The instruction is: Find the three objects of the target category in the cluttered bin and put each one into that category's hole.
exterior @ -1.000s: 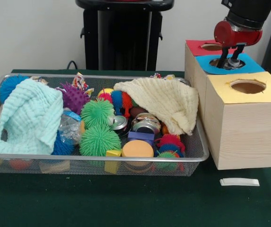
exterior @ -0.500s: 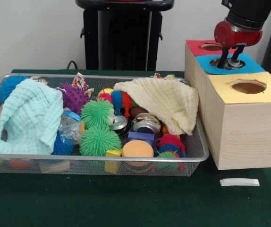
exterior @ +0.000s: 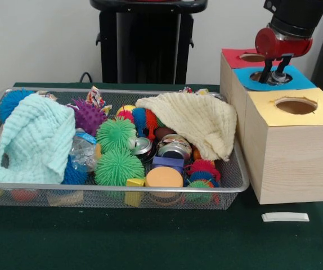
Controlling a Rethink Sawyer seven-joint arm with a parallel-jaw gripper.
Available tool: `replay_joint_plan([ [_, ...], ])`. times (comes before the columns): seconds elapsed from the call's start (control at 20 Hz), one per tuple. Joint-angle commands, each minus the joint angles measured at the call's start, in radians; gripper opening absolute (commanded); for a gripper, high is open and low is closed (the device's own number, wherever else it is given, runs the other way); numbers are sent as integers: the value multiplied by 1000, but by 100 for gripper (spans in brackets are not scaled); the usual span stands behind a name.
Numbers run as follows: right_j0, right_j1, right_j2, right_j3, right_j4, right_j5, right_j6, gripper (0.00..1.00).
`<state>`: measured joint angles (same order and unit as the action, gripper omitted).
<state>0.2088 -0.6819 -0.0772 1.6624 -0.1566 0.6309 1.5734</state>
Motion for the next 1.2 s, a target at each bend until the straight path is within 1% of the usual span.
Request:
replay_joint_plan([
  [0.05,-29,-24,67,-11,45,43,131,0],
  [0.2,-35,-16,73,-8,49,35,128,0],
  [0.5,-32,4,70,-26,45,34,134,0],
  [0.85,-27,6,66,-38,46,66,134,0],
  [0.9,-26,6,64,-40,46,68,135,100],
  [1.2,-11,6,46,-51,40,76,140,100],
])
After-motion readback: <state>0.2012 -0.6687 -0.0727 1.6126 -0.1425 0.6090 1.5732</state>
